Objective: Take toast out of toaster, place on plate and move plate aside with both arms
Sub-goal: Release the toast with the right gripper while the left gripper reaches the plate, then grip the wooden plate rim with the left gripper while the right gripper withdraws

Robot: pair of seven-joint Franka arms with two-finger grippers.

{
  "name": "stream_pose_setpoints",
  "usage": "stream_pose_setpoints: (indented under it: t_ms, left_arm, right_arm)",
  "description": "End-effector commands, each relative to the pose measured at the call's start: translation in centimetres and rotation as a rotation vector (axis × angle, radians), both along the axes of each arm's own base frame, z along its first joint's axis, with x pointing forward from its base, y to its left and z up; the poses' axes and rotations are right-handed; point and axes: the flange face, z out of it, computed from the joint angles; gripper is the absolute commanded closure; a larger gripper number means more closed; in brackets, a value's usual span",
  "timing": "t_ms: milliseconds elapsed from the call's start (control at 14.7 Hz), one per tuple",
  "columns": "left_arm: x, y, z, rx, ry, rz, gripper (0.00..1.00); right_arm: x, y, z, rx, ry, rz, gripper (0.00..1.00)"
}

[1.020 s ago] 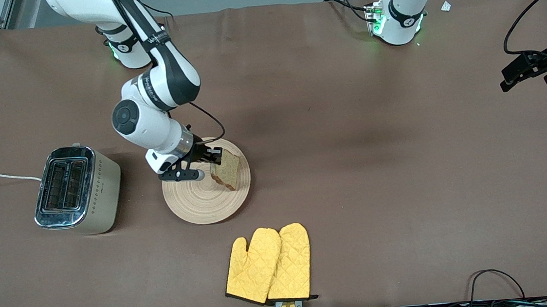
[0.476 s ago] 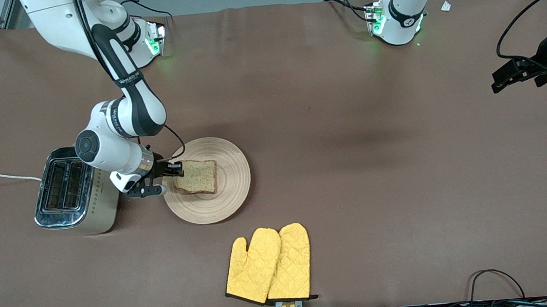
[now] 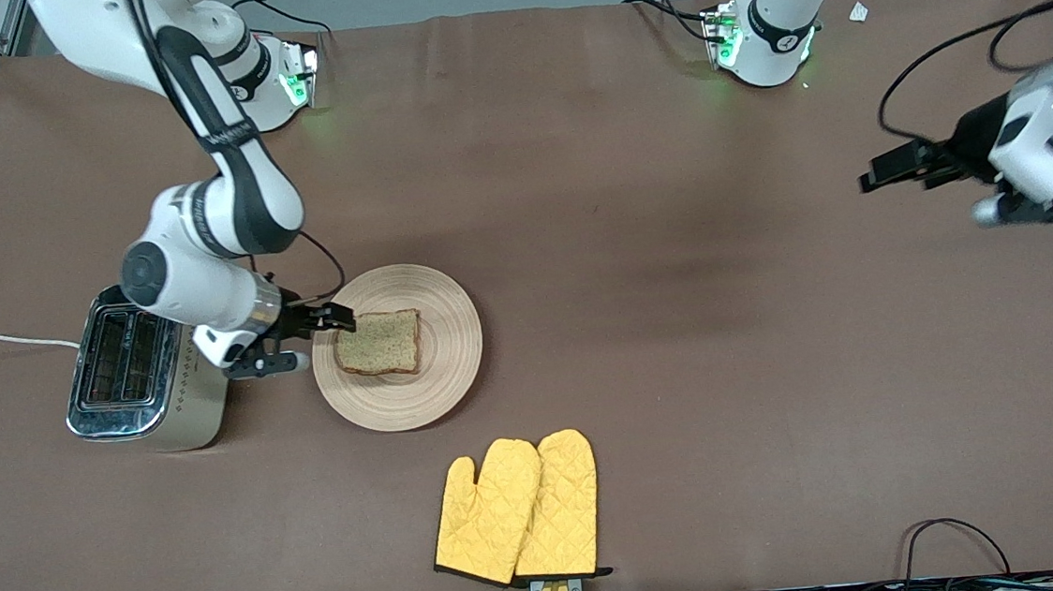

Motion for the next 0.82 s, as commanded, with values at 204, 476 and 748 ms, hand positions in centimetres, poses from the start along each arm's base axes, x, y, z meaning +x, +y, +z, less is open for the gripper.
stream_pose_setpoints:
  t_ms: [204, 476, 748]
  left_arm:
    - [4.4, -14.0, -15.5, -0.303, 0.155, 0.083, 0.00]
    - [3.7, -26.5, -23.7, -0.368, 0.103, 0.118, 0.00]
    - [3.2, -36.3, -28.2, -0.443, 0.084, 0.115, 0.00]
  right_arm:
    - [0.2, -10.8, 14.3, -0.108, -0.025, -0.047, 0.00]
    - [-0.7, -13.2, 20.3, -0.142, -0.011, -0.098, 0.00]
    - [-1.2, -13.6, 24.5, -0.176, -0.033, -0.122, 0.00]
